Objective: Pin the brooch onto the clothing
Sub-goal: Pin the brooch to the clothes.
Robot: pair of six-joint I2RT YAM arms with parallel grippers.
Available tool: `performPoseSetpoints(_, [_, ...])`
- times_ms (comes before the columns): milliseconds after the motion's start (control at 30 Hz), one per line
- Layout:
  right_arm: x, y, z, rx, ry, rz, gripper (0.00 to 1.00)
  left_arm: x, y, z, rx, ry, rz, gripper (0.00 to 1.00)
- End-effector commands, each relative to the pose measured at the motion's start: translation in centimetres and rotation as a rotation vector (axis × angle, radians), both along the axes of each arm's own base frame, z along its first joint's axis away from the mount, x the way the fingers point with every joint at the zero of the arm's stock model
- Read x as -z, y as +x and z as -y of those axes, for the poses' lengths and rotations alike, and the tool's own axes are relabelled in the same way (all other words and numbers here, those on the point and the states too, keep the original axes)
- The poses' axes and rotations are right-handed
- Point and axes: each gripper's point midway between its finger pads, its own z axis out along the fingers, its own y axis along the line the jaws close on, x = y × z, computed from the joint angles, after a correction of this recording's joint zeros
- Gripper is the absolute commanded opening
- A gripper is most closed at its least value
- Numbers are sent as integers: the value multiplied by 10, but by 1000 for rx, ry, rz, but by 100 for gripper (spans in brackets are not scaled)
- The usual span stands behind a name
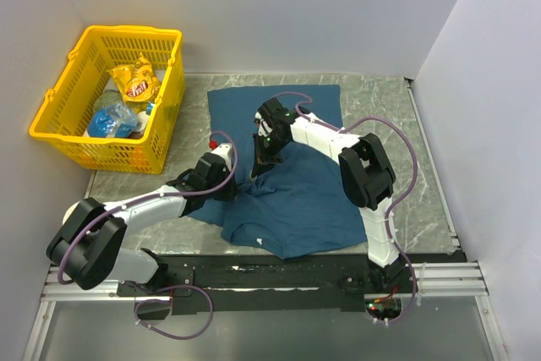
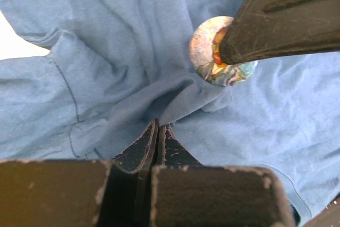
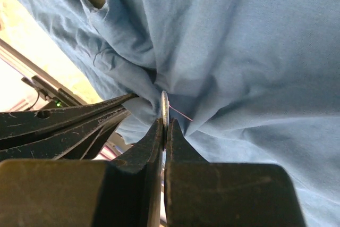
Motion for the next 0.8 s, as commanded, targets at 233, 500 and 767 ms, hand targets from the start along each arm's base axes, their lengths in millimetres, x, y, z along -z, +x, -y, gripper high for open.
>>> performPoseSetpoints(233, [-42,9,-5,4,33,91,0,2,3,-16,-66,61,19,1])
performPoseSetpoints(500, [-47,8,-7,2,59,93,0,-20,7,-19,-81,36,93,1])
performPoseSetpoints(767, [-92,7,-19,17,202,162,0,-16,4,-14,-44,37,78,1])
